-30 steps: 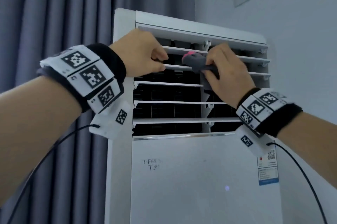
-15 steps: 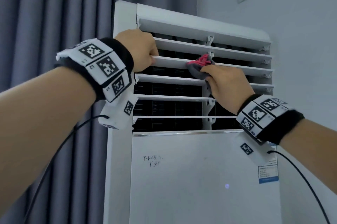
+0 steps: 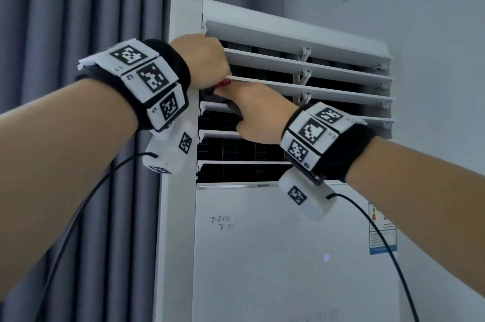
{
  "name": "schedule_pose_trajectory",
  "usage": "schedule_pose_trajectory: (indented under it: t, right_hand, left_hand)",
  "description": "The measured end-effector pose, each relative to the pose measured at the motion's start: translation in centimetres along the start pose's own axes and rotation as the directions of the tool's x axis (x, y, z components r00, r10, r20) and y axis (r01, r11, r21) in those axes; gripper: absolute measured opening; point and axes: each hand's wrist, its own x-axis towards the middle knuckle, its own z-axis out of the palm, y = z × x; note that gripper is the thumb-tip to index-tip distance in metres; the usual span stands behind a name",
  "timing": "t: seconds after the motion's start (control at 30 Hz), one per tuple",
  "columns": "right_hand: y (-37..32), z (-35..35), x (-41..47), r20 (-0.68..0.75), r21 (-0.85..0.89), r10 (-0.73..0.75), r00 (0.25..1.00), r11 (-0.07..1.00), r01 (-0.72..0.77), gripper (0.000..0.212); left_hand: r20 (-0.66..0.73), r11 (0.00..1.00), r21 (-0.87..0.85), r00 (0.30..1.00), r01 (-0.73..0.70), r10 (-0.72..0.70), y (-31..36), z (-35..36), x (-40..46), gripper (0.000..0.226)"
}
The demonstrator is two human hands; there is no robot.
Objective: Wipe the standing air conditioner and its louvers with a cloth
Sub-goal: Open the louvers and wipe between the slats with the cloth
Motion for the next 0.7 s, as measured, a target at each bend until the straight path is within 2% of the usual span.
schedule_pose_trajectory:
  t: [0.1, 0.27, 0.5, 0.7]
  right_hand:
    - [2.7, -0.5, -2.1, -0.012, -0.036, 0.071, 0.997, 0.997, -0.071, 0.064]
    - [6.7, -1.2, -5.3, 0.026, -0.121, 0.282, 0.959, 0.953, -0.277, 0.061]
    - [3.3, -0.8, -2.2, 0.013, -0.126, 0.33, 0.944, 0.937, -0.326, 0.049]
    - [2.5, -1.7, -1.8, 0.078, -0.074, 0.364, 0.928, 0.931, -0.358, 0.05]
  left_hand:
    - [-0.014, 0.998, -0.058, 1.0, 0.022, -0.023, -0.1, 0.0, -0.2, 0.037]
    - [0.006, 0.995, -0.087, 0.998, 0.058, -0.057, 0.0, -0.2, -0.5, 0.038]
    - [-0.044, 0.992, -0.105, 0.996, 0.066, -0.071, 0.0, 0.1, -0.5, 0.041]
    - [-0.055, 0.991, -0.126, 0.997, 0.051, -0.058, -0.4, 0.1, -0.1, 0.04]
